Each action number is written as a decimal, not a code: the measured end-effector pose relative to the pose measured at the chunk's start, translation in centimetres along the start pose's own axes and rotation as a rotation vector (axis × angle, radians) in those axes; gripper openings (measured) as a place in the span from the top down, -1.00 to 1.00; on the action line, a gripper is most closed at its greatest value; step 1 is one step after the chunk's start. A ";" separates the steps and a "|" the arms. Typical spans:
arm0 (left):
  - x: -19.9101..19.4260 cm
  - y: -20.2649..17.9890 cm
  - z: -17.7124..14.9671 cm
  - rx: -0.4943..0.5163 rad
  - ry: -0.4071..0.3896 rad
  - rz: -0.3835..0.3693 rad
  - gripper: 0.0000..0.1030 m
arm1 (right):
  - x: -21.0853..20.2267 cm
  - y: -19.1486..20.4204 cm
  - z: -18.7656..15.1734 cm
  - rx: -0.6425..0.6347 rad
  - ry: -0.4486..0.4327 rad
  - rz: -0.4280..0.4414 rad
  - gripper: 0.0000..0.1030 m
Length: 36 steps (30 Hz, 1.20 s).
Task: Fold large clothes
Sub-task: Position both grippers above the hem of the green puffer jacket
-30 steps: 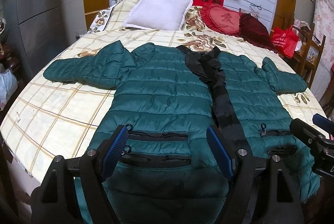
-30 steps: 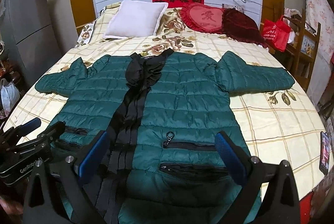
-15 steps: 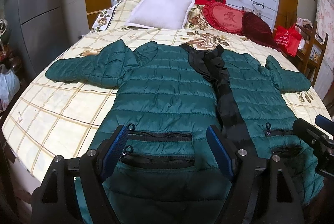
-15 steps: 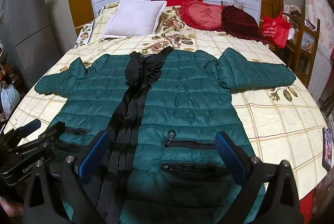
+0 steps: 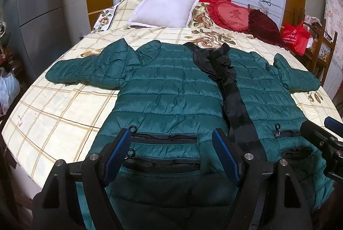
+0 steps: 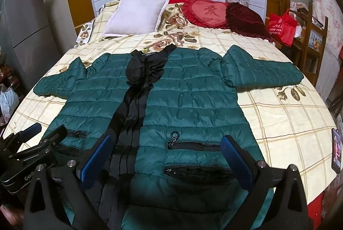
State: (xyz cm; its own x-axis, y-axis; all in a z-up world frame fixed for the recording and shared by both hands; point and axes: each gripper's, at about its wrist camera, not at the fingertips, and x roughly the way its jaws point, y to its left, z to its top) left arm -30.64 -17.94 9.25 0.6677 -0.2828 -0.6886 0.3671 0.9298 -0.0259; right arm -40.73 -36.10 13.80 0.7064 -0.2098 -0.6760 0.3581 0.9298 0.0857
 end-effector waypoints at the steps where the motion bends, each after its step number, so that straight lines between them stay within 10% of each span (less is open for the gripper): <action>1: 0.0 0.0 0.0 -0.001 0.000 0.000 -0.51 | 0.1 0.0 0.0 0.002 0.001 -0.001 -0.99; 36: -0.1 -0.1 -1.0 0.007 0.015 -0.001 -0.51 | 0.3 0.2 -0.7 -0.002 0.040 -0.012 -0.99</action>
State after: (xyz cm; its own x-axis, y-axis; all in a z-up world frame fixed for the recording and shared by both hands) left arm -31.34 -17.75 8.59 0.6571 -0.2804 -0.6997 0.3729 0.9276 -0.0215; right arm -40.90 -35.76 13.13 0.6776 -0.2084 -0.7053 0.3651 0.9278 0.0766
